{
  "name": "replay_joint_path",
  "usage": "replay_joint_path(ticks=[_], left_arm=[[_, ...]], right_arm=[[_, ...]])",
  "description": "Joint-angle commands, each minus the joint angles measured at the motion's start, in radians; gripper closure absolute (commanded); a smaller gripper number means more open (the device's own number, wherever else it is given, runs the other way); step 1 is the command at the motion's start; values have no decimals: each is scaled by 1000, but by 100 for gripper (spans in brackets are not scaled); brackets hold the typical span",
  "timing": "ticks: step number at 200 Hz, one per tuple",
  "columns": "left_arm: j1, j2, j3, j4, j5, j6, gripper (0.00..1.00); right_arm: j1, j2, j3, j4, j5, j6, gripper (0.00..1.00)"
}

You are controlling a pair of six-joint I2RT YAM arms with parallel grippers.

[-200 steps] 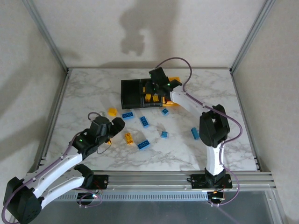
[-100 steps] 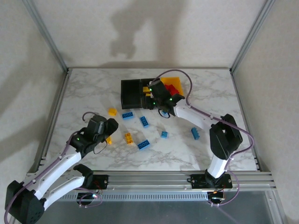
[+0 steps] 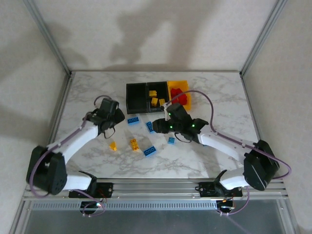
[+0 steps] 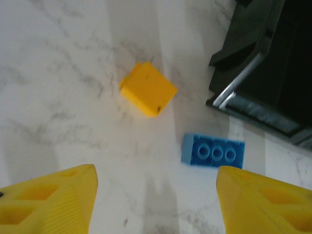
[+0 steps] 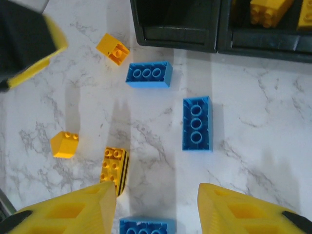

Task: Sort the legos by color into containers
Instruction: Pick up the lego from the middle-left of the table.

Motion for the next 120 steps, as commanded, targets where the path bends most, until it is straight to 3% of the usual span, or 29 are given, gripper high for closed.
replay_joint_path(ticks=[1,29,70,120], left_arm=[[25,115,98,-40,-27,120,36],[62,241,170,-55,-27,89,35],[85,285,158,23,-11,-68,30],[83,380,187,62,41,-89,29]], right_arm=[[6,-77,-41,9,4,32,52],[5,-148,-79,-14,31,41,52],[6,-197,-97,-36,68,39,52],[6,-203,-110,-54,94,35,52]])
